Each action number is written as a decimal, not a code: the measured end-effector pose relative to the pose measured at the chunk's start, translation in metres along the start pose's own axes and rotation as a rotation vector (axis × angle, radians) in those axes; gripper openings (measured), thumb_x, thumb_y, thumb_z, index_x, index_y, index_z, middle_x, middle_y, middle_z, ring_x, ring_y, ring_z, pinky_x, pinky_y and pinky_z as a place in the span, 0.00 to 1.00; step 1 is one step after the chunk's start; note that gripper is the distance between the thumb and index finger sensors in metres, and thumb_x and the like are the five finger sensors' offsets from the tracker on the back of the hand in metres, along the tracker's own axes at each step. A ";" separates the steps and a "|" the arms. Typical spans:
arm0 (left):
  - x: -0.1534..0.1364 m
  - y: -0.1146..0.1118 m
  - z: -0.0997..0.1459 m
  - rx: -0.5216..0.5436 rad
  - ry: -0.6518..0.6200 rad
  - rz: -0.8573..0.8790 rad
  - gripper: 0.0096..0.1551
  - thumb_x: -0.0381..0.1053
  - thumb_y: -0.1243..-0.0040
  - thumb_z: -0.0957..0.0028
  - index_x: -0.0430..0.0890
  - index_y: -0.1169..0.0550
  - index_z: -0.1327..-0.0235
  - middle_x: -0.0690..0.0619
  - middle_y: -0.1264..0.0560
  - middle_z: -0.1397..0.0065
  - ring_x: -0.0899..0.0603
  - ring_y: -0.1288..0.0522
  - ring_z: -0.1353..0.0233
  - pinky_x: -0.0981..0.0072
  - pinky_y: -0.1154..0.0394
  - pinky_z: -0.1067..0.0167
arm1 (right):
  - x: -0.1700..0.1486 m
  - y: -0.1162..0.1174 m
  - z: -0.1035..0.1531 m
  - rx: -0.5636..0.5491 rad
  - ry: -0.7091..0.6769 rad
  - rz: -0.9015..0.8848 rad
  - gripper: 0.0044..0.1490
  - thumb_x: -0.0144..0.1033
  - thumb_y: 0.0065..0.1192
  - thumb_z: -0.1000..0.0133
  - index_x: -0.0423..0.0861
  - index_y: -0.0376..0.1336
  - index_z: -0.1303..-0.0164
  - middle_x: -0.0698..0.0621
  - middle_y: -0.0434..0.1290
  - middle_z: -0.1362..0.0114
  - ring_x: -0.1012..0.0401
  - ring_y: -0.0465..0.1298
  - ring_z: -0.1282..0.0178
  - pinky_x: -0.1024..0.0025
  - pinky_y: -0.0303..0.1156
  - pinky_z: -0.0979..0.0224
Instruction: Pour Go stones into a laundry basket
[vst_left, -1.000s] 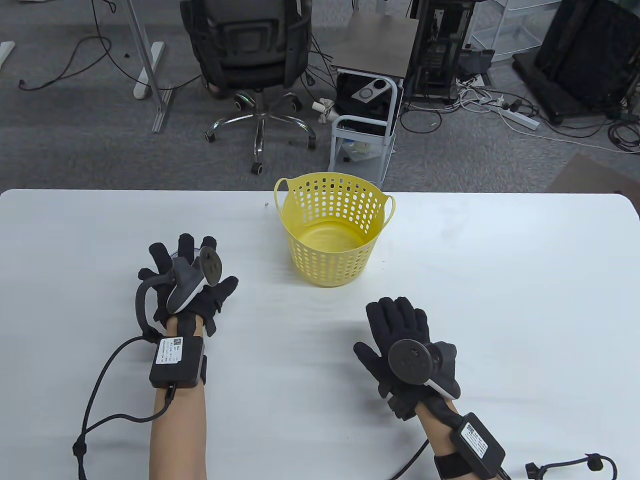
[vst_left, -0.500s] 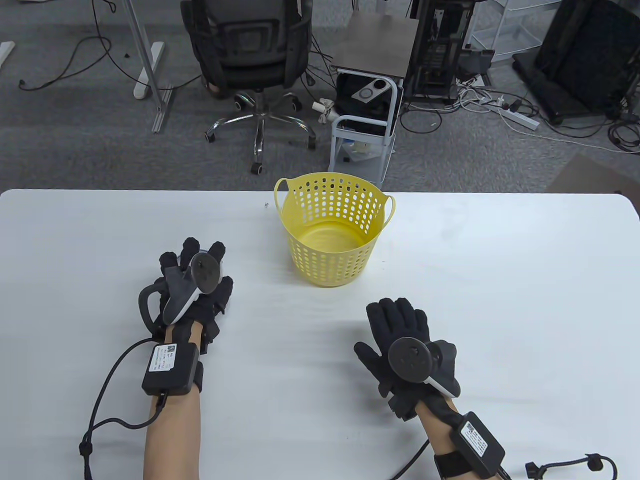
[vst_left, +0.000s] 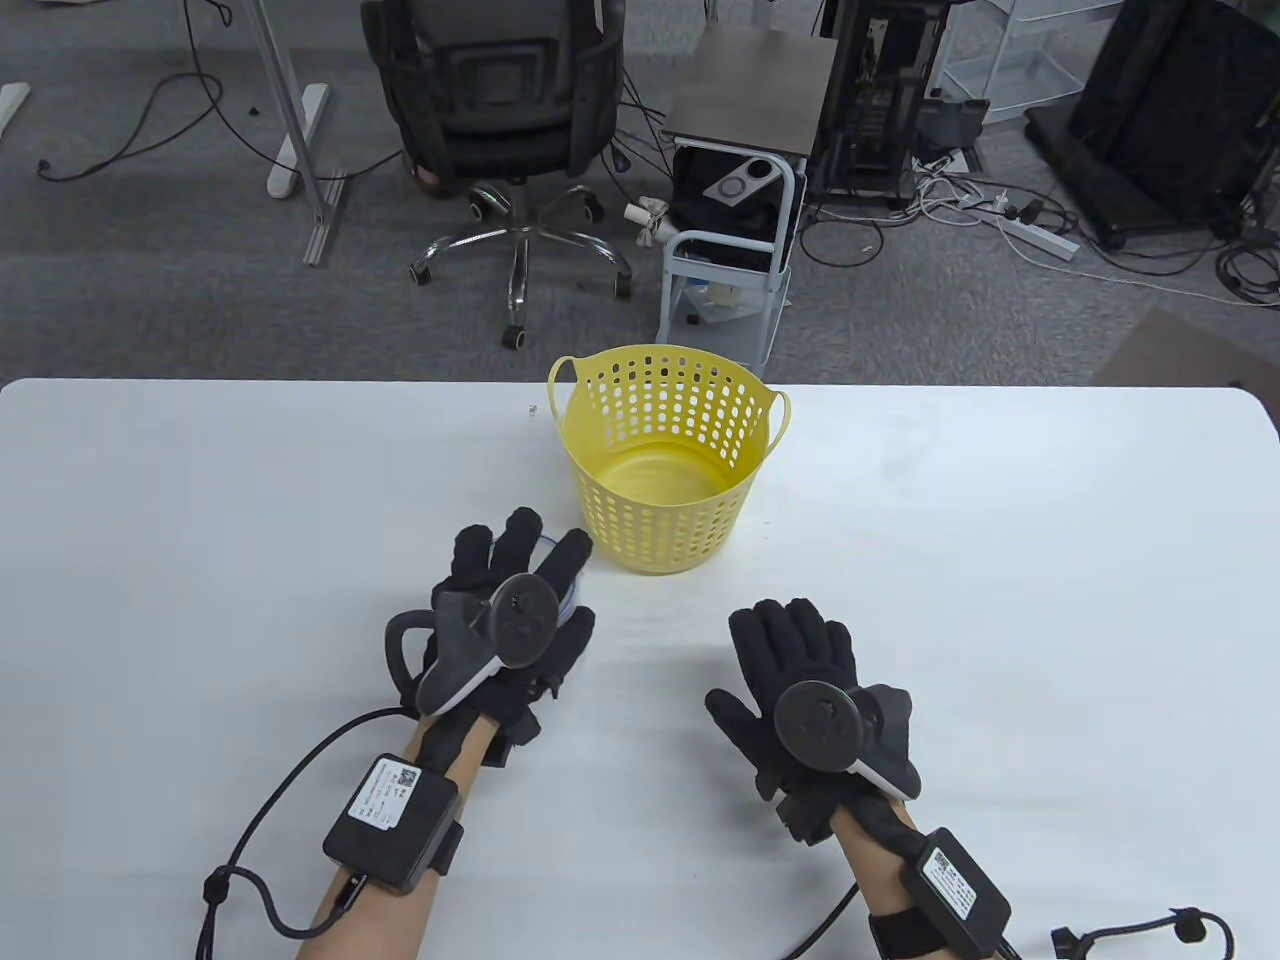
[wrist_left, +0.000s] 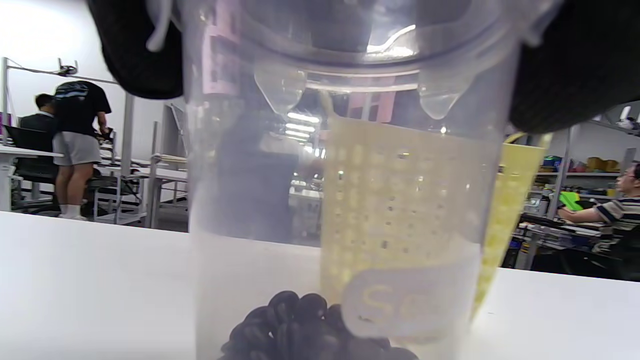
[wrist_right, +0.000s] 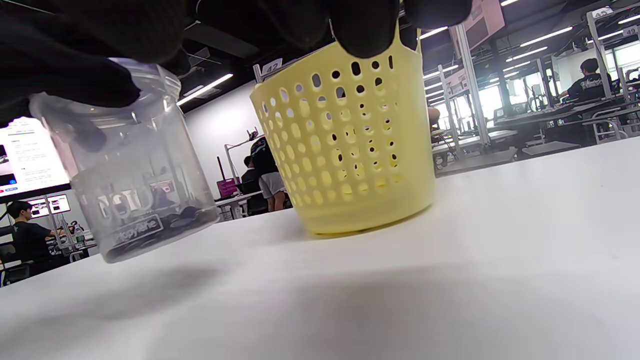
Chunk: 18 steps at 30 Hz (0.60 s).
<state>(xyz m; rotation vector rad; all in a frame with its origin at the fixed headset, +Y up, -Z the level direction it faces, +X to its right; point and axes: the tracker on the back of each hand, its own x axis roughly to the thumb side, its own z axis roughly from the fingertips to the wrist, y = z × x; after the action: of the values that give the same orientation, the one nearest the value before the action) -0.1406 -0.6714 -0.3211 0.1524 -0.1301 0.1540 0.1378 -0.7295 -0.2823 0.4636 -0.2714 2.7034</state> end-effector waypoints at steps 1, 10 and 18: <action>0.005 -0.002 0.003 -0.003 -0.013 0.007 0.44 0.76 0.32 0.59 0.79 0.38 0.29 0.58 0.45 0.12 0.28 0.40 0.17 0.32 0.28 0.36 | 0.001 -0.001 0.000 -0.004 -0.003 -0.003 0.51 0.63 0.61 0.49 0.46 0.52 0.22 0.36 0.56 0.16 0.31 0.52 0.19 0.28 0.48 0.25; 0.052 -0.036 0.033 -0.034 -0.140 0.035 0.45 0.76 0.31 0.60 0.77 0.37 0.28 0.59 0.43 0.13 0.29 0.40 0.17 0.32 0.28 0.36 | 0.006 -0.003 0.003 -0.018 -0.037 -0.005 0.51 0.64 0.61 0.49 0.46 0.52 0.22 0.36 0.56 0.17 0.31 0.53 0.19 0.28 0.48 0.25; 0.071 -0.054 0.046 0.003 -0.199 -0.021 0.45 0.78 0.35 0.59 0.77 0.39 0.27 0.62 0.44 0.12 0.34 0.43 0.14 0.34 0.33 0.31 | 0.002 0.002 0.003 -0.010 -0.069 -0.079 0.52 0.65 0.60 0.50 0.45 0.53 0.23 0.36 0.58 0.17 0.31 0.55 0.20 0.28 0.50 0.25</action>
<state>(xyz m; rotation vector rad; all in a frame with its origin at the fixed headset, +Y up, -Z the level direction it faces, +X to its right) -0.0675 -0.7219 -0.2734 0.1716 -0.3264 0.1179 0.1358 -0.7315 -0.2791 0.5543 -0.2795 2.6115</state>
